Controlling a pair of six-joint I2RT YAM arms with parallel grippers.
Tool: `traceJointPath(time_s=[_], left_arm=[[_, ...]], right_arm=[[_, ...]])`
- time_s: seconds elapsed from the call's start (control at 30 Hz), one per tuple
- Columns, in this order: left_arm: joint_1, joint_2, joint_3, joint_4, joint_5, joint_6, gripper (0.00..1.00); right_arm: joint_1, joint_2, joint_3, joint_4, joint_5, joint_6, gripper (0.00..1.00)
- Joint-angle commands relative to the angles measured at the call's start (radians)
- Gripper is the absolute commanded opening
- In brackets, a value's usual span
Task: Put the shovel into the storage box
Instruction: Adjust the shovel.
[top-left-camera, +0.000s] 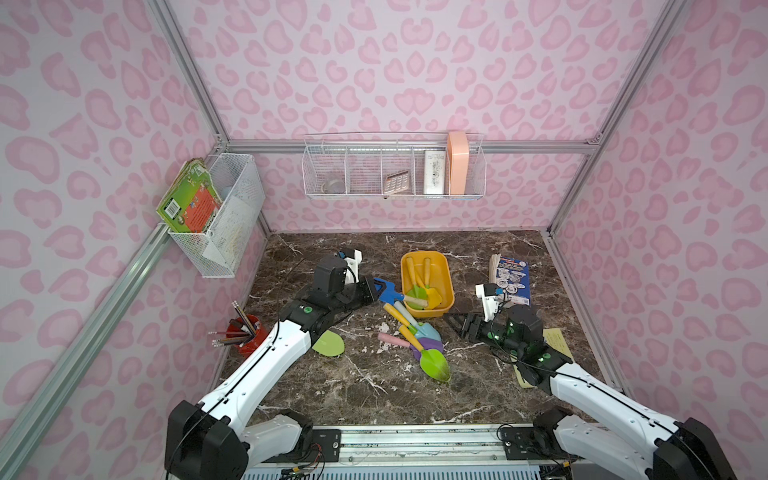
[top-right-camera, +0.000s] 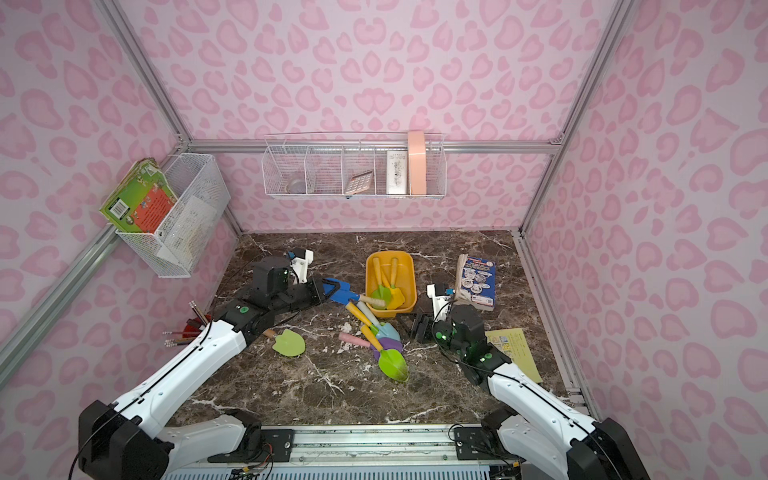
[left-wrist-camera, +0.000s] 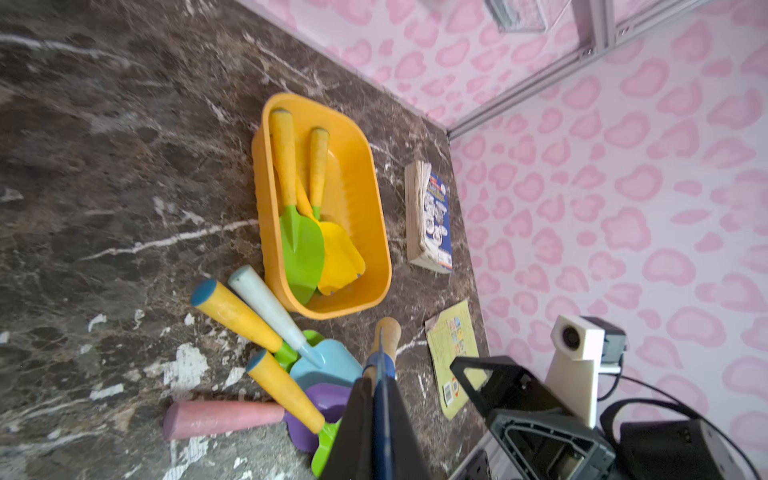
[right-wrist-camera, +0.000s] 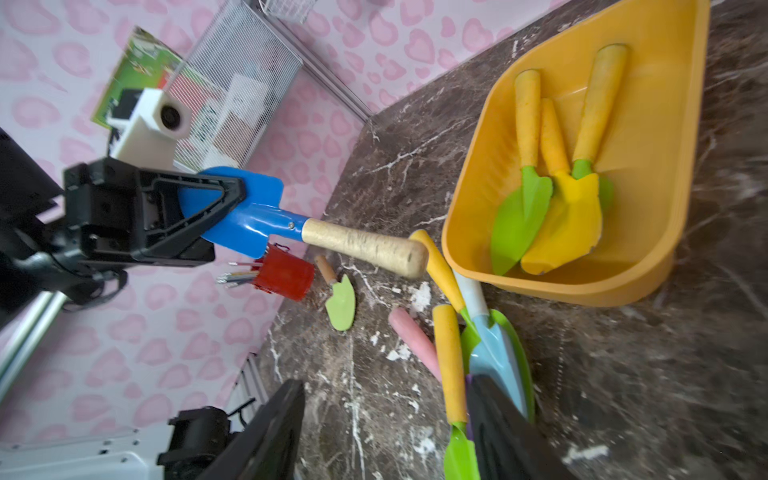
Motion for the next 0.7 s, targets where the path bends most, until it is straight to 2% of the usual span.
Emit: traceJointPath(time_s=[0.0,0.1,0.17,0.23,0.27,0.3,0.5,0.67], left_arm=[[-0.012,-0.04,-0.038,0.159,-0.11,-0.075,0.0],[-0.034,-0.057,-0.056,0.239,-0.137,-0.089,0.0],[-0.061,-0.057,-0.057,0.269,-0.153,-0.089,0.0],[-0.083,-0.055,-0.061,0.307,-0.156,-0.089,0.0],[-0.095,-0.055,-0.064,0.321,-0.164,-0.091,0.0],[-0.105,-0.057,-0.07,0.342,-0.168,-0.091,0.0],[-0.158,-0.056,-0.093,0.402,-0.201,-0.086,0.0],[-0.199,-0.05,-0.123,0.466,-0.231,-0.091,0.0]], right_arm=[[-0.002,0.063,-0.015,0.351,-0.071,0.22,0.68],[-0.002,0.149,-0.015,0.544,-0.086,0.322,0.73],[0.0,0.235,-0.009,0.736,-0.118,0.394,0.74],[0.005,0.313,0.006,0.856,-0.126,0.467,0.82],[0.011,0.349,0.018,0.902,-0.127,0.493,0.97],[0.017,0.373,0.027,0.932,-0.126,0.508,0.97],[0.053,0.461,0.095,1.016,-0.106,0.557,0.85],[0.056,0.539,0.114,1.1,-0.086,0.656,0.72]])
